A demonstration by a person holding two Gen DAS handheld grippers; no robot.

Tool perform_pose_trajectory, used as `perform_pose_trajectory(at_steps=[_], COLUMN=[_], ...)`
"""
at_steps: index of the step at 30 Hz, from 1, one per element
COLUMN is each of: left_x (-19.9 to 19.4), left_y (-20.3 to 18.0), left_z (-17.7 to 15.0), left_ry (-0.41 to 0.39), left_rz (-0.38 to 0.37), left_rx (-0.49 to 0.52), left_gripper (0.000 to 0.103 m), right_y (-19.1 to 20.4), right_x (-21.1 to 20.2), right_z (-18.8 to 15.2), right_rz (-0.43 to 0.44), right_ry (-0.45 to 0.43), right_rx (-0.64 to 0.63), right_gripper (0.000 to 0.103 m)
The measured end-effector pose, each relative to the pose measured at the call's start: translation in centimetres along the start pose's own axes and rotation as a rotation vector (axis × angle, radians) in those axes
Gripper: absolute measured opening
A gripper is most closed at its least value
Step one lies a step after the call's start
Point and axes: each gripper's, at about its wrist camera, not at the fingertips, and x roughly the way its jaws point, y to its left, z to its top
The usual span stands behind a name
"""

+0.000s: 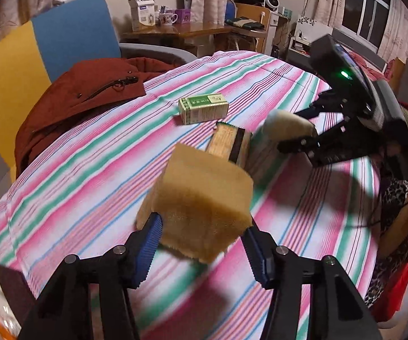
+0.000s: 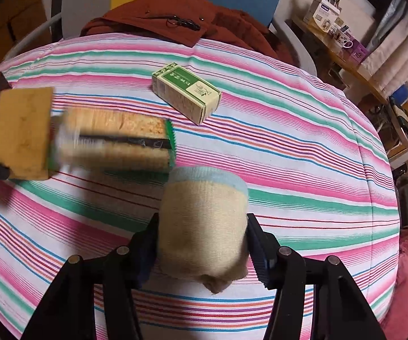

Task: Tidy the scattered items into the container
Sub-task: 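Grasp the yellow sponge with the left tool while the right tool holds the sock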

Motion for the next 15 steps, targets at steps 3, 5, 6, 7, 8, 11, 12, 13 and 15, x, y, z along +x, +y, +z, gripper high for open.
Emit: perform_pose_trajectory(at_steps=[3, 5, 6, 7, 8, 11, 12, 13, 15], left_x=[0.3, 0.2, 0.0, -0.2, -0.7, -0.9, -0.9, -0.8, -0.8], left_y=[-0.3, -0.6, -0.4, -0.1, 0.2, 1.1, 1.3, 1.5, 1.7], left_z=[-1.4, -2.1, -2.1, -2.1, -2.0, -1.8, -1.8, -1.9, -2.0], left_ry=[0.019, -0.008, -0.014, -0.023, -0.042, -0.049, -0.047, -0.044, -0.047], left_rz=[0.02, 0.06, 0.035, 0.019, 0.031, 0.052, 0.05, 0.048, 0.048], left_rx=[0.01, 0.041, 0.026, 0.011, 0.002, -0.012, -0.018, -0.022, -0.037], left_gripper=[0.024, 0.036, 0.045, 0.051, 0.06, 0.078, 0.082, 0.082, 0.083], right_y=[0.1, 0.2, 0.2, 0.2, 0.0, -0.2, -0.2, -0.3, -0.3], right_x=[0.1, 0.0, -0.1, -0.1, -0.1, -0.2, -0.3, -0.3, -0.3], right_z=[0.0, -0.1, -0.1, -0.1, 0.0, 0.1, 0.1, 0.1, 0.1], right_rz=[-0.014, -0.011, -0.01, -0.011, -0.014, -0.016, -0.017, -0.019, -0.021], right_ry=[0.007, 0.001, -0.001, -0.003, -0.004, -0.006, -0.007, -0.007, -0.007], right_rx=[-0.003, -0.004, -0.003, -0.002, -0.001, 0.011, 0.014, 0.016, 0.015], right_gripper=[0.058, 0.058, 0.058, 0.058, 0.058, 0.058, 0.058, 0.058, 0.058])
